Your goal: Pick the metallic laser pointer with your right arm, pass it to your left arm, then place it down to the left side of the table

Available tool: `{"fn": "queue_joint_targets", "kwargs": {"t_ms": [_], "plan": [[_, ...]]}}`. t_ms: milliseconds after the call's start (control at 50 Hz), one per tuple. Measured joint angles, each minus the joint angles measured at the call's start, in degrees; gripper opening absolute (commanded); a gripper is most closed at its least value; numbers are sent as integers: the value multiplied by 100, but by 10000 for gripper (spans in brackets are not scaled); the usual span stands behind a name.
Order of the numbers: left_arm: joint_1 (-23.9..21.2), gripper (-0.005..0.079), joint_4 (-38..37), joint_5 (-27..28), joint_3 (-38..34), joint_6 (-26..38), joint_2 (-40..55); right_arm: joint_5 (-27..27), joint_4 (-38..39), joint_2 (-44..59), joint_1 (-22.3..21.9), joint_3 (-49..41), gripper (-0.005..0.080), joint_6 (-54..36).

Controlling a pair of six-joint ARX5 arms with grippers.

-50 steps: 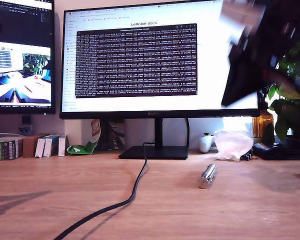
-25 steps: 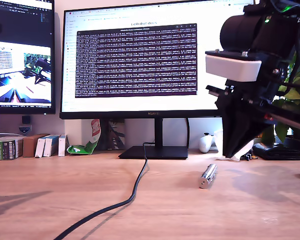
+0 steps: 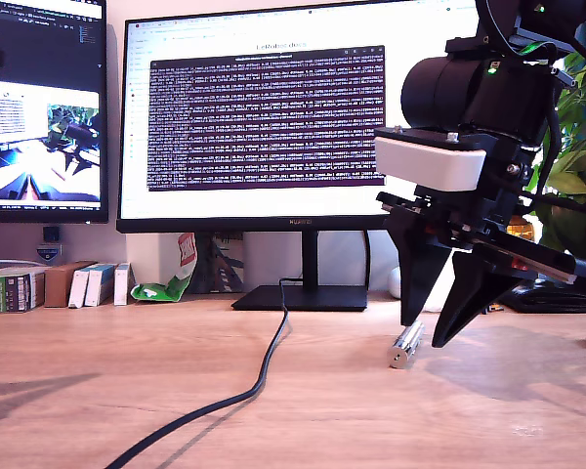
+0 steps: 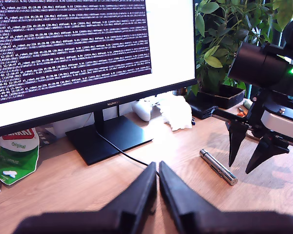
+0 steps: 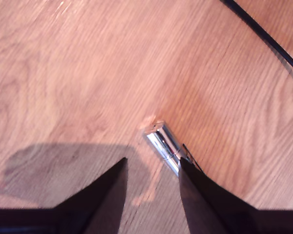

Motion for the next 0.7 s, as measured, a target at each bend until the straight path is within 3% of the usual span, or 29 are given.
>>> {"fn": "queue_joint_targets", "kwargs": {"t_ms": [480,600,700], "plan": [[0,-19,-4,0,0,0,0,-85,240,350,184,9,300,-227],[0,-19,-7,0,0,0,0,-149,234,350,181,9,227,-227],[0,-19,-11,0,0,0,0,-160,212,358,184,9,222,-269]]}}
